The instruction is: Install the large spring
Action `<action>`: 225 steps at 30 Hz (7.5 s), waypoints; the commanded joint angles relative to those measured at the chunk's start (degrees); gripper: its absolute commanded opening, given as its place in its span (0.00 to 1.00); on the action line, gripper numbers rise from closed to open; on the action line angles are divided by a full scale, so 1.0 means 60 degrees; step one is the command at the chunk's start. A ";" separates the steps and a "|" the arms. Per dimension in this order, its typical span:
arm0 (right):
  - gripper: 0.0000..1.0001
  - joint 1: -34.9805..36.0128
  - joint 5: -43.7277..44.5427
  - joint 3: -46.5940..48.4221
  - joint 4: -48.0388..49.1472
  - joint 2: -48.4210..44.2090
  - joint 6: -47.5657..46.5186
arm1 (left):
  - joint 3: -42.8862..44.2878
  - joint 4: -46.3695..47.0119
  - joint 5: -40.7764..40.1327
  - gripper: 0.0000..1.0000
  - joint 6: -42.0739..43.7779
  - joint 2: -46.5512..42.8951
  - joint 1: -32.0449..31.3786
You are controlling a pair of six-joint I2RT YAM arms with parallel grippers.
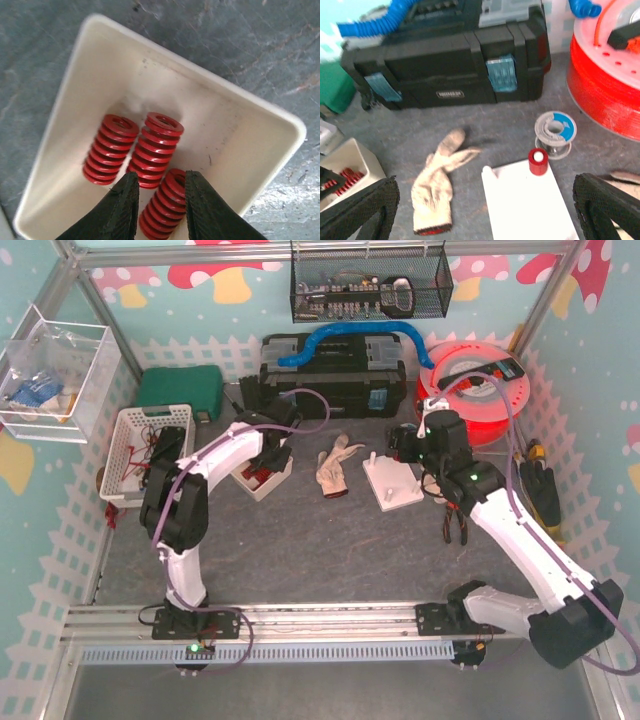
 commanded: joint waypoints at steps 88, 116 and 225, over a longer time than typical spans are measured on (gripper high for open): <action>0.72 -0.0290 -0.4155 0.4580 -0.4173 0.4056 0.1184 | -0.4123 0.8084 0.7317 0.00 0.0737 -0.3527 0.0571; 0.56 -0.0550 -0.8517 0.6003 -0.5773 0.6062 -0.1066 | -0.5121 1.1645 0.7753 0.00 0.2025 -0.3407 -0.1447; 0.87 -0.1693 0.0174 0.0054 -0.2754 0.1190 0.0689 | -0.3082 0.2903 0.1598 0.41 -0.3452 -0.1454 0.1791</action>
